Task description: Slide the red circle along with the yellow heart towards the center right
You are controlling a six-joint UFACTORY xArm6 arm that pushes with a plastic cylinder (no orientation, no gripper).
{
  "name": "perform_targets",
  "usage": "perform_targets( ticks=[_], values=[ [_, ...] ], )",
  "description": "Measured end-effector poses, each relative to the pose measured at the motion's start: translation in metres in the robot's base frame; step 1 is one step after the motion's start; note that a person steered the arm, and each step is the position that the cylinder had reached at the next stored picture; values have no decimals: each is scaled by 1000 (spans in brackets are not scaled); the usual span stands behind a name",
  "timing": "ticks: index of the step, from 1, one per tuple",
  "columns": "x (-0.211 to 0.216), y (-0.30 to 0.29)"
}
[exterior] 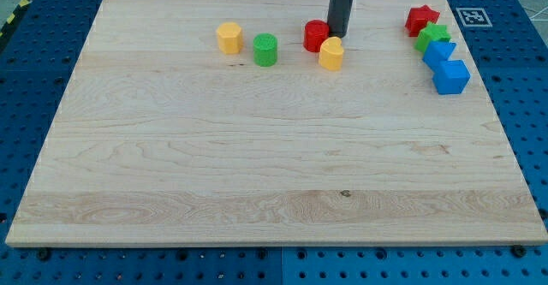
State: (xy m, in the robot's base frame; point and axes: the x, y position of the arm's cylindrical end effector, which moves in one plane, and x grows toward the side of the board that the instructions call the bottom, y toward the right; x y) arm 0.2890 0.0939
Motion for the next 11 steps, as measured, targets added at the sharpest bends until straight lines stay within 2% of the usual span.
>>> perform_targets(
  ticks=[2, 4, 6, 8, 11],
  values=[
    [-10, -74],
    [-5, -109],
    [17, -98],
    [5, -83],
    [11, -62]
  ],
)
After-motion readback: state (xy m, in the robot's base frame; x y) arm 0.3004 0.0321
